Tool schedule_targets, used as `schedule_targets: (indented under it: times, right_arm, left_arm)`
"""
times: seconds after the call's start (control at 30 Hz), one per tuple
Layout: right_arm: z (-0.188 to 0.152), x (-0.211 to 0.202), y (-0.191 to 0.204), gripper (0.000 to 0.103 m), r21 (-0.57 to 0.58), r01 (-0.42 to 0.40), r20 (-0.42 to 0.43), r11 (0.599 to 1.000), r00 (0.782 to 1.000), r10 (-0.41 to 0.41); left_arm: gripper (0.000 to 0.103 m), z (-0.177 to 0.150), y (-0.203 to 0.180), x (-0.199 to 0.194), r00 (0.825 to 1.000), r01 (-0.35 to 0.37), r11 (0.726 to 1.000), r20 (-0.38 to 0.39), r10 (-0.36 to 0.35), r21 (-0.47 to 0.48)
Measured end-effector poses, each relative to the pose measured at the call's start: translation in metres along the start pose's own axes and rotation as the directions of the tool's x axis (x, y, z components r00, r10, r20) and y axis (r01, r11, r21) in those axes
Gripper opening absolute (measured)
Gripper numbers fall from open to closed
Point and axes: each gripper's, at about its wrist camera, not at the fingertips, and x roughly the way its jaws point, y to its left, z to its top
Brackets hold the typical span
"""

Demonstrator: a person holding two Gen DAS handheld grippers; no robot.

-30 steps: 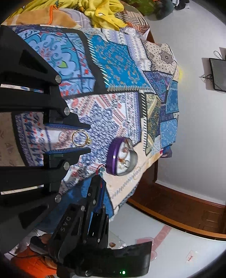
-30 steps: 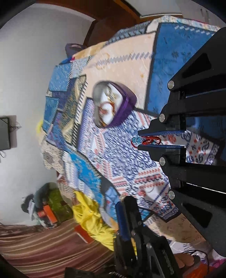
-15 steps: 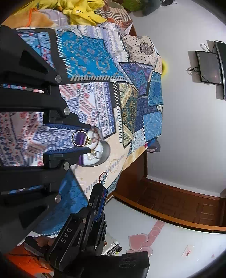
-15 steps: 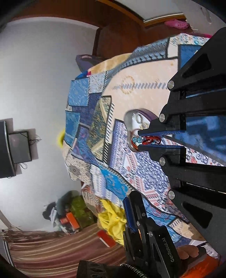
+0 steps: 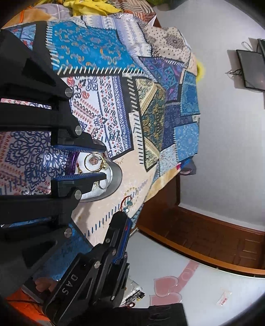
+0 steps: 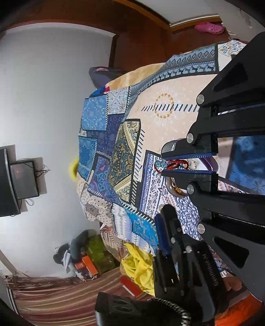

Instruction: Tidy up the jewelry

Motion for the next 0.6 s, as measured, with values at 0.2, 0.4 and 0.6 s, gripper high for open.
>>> schedule_targets:
  times: [0.2, 0.4, 0.6]
  right_arm:
    - [-0.003, 0.028, -0.011, 0.008, 0.011, -0.019, -0.072, 1.0, 0.997, 0.02]
    - [-0.005, 0.046, -0.012, 0.008, -0.001, -0.042, -0.13, 0.999, 0.991, 0.042]
    - [-0.005, 0.049, -0.015, 0.008, 0.007, -0.032, -0.153, 0.999, 0.988, 0.033]
  left_arm:
    - [0.018, -0.005, 0.005, 0.028, 0.997, 0.033, 0.999, -0.067, -0.034, -0.012]
    - [0.018, -0.007, 0.003, 0.042, 0.994, 0.048, 0.999, -0.1, -0.049, -0.005]
    - [0.018, -0.007, 0.002, 0.043, 0.994, 0.048, 0.999, -0.1, -0.048, 0.003]
